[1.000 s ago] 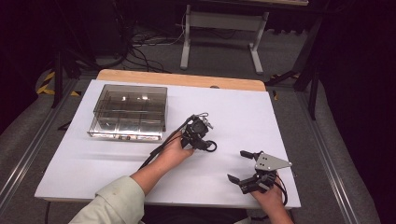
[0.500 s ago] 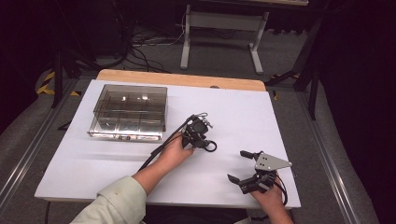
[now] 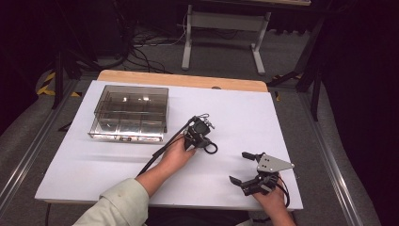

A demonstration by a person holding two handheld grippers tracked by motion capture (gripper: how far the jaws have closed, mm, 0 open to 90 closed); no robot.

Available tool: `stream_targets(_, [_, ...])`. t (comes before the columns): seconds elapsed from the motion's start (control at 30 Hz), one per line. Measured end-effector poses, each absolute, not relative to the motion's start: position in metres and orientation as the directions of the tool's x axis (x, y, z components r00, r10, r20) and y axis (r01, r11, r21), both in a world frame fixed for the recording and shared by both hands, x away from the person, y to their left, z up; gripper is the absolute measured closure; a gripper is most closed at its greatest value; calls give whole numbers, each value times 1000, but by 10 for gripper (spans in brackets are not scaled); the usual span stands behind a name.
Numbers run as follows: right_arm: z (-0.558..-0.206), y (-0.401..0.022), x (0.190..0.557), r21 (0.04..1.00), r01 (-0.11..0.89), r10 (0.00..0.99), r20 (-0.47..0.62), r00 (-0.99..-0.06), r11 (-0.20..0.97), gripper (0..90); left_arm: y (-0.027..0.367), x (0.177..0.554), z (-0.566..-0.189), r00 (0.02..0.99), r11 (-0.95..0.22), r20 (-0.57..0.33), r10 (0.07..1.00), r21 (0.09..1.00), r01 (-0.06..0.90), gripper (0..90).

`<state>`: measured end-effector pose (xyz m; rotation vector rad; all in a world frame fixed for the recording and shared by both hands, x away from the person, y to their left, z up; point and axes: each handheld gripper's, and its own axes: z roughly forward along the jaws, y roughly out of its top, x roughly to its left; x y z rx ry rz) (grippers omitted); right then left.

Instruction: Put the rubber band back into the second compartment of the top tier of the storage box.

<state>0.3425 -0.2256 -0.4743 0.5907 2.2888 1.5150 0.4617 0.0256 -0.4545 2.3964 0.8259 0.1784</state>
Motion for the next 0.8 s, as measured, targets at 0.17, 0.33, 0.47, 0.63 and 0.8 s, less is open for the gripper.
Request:
stream_targets(0.17, [-474,-226,342,924,156,510,-47,-859,348,24,27,458,-447,805,-628,-53,591,596,501,865])
stream_targets(0.33, [-474,-225,342,925,159,512,-44,-858,345,24,31,454,-436,810,-618,-56,584,616,488,865])
stream_targets(0.47, [-474,-225,342,925,158,513,-45,-857,346,24,35,451,-428,807,-598,-64,588,637,487,866])
stream_targets(0.63, [-474,-225,342,924,159,513,-46,-857,349,25,43,447,-416,809,-573,-88,582,661,484,865])
stream_targets(0.8, [-474,-225,342,924,159,513,-46,-857,348,25,47,443,-407,813,-561,-86,576,682,469,865])
